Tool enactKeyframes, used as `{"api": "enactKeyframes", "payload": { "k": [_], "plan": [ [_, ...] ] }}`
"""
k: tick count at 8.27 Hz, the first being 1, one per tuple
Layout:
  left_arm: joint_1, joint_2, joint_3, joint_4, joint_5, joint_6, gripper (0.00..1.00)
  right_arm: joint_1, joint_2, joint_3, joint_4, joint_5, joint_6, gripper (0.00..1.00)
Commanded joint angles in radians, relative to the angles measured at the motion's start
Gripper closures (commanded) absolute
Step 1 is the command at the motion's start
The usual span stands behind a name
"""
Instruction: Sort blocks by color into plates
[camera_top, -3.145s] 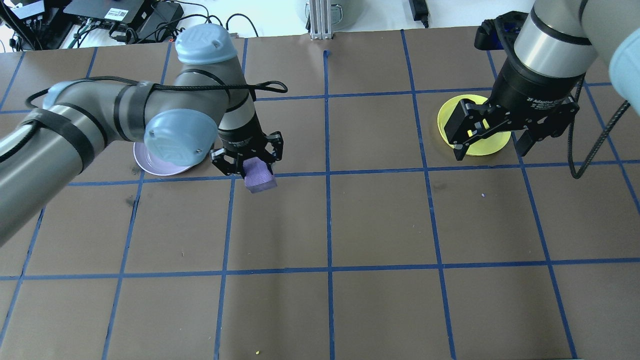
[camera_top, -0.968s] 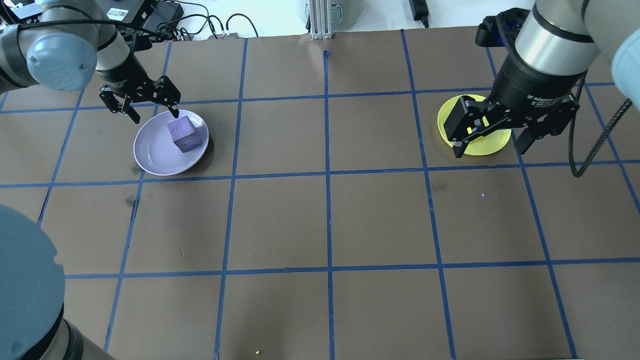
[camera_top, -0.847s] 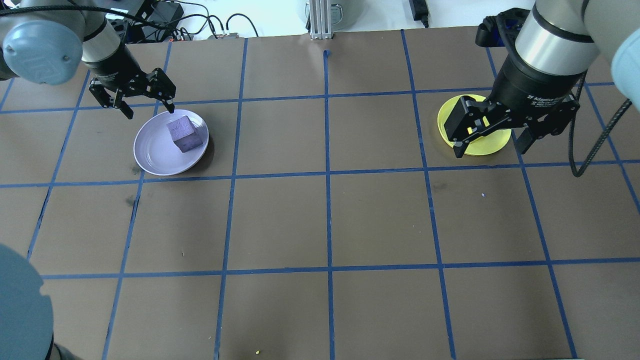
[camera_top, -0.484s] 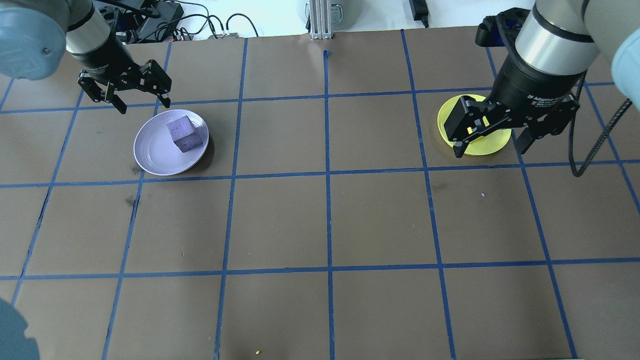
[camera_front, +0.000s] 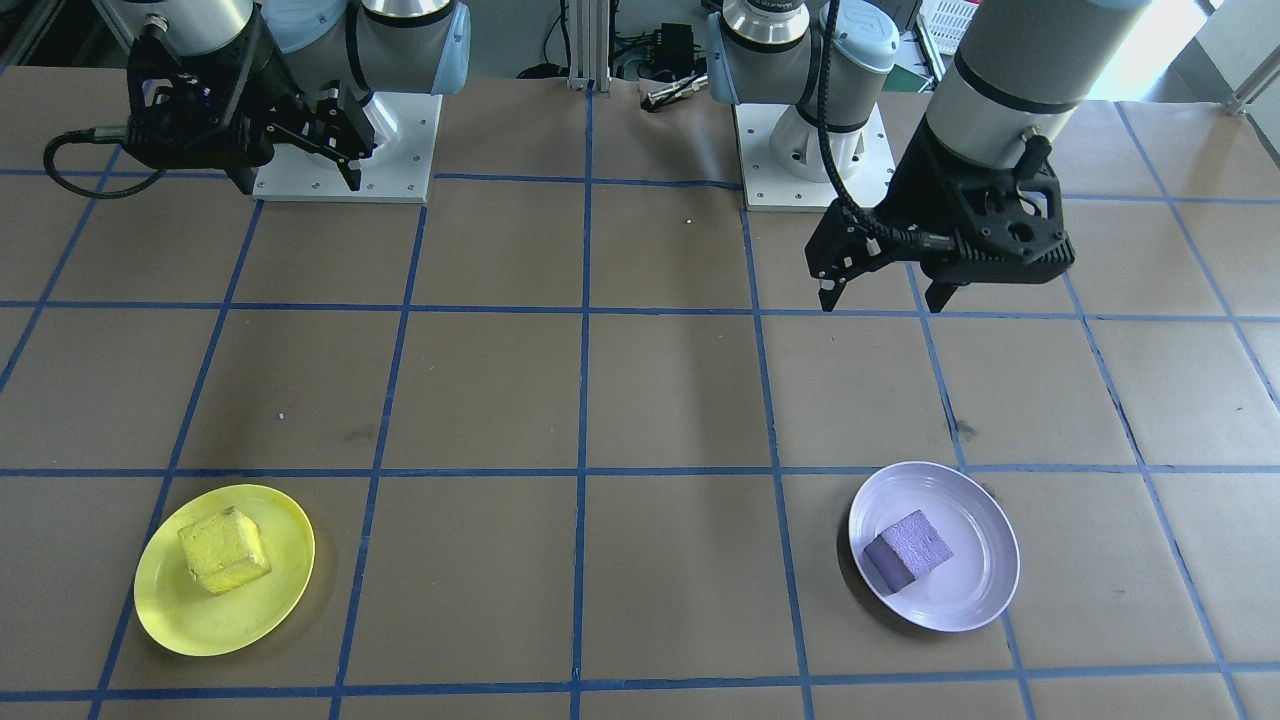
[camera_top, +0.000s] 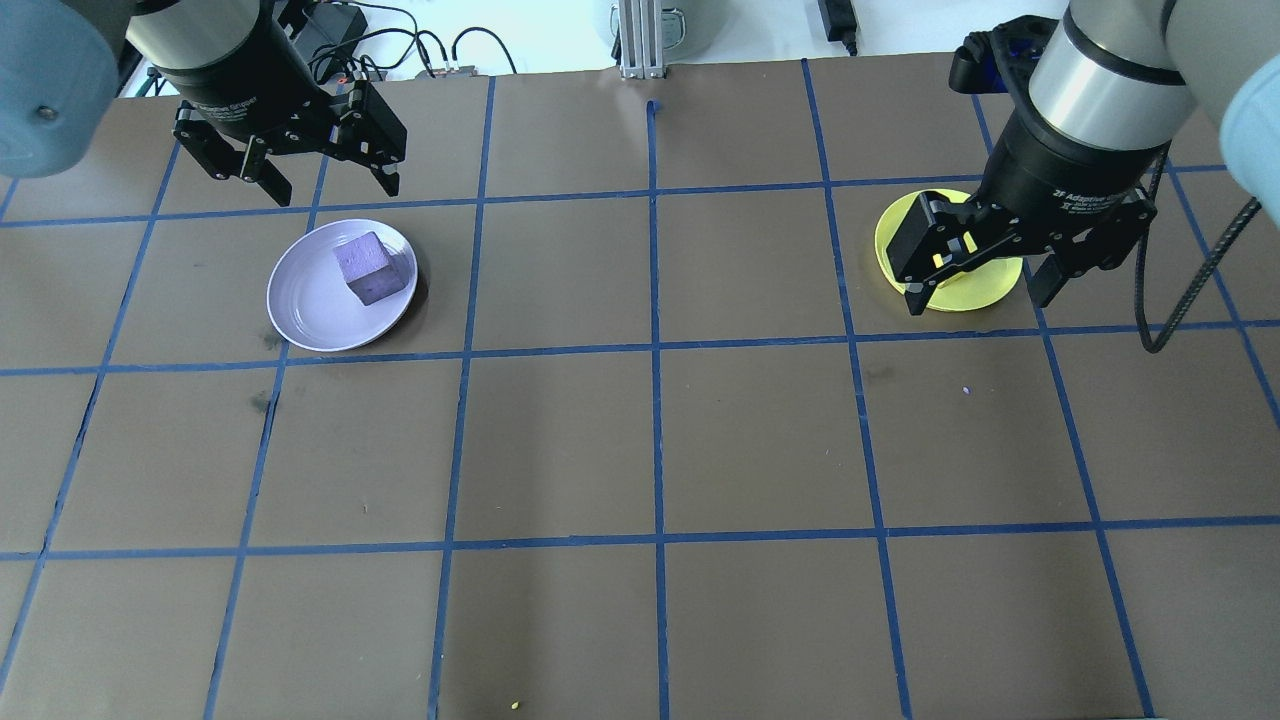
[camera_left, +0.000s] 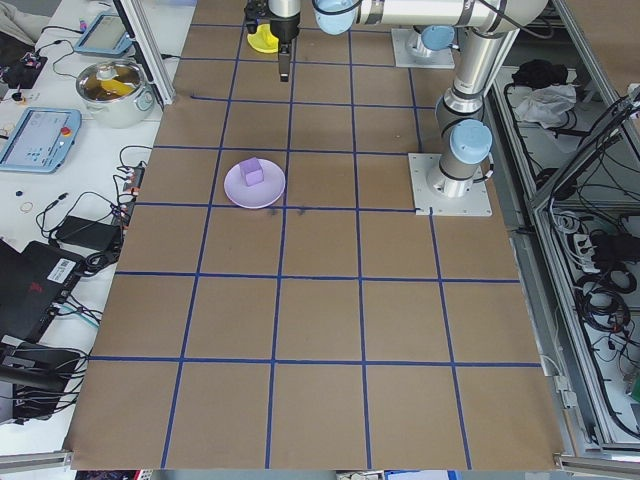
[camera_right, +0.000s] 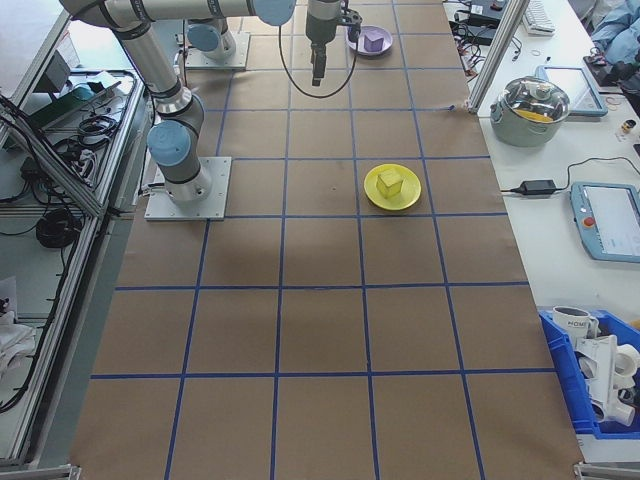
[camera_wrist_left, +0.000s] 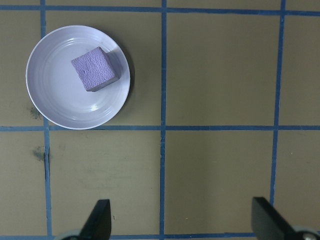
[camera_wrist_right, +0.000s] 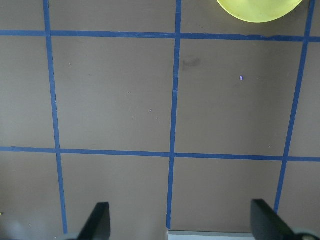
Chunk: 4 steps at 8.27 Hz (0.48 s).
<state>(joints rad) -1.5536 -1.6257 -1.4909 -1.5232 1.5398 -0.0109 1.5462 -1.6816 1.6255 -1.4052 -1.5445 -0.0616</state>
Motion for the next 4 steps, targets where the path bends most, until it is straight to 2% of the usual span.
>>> {"api": "enactKeyframes", "payload": {
  "k": [1, 4],
  "plan": [
    [-0.025, 0.062, -0.040, 0.001, -0.007, -0.017, 0.00, 0.000, 0.003, -0.001, -0.003, 0.000, -0.003, 0.00],
    [-0.025, 0.058, -0.049, 0.005, -0.013, -0.017, 0.00, -0.003, 0.006, 0.001, -0.008, -0.002, -0.006, 0.00]
  ]
}}
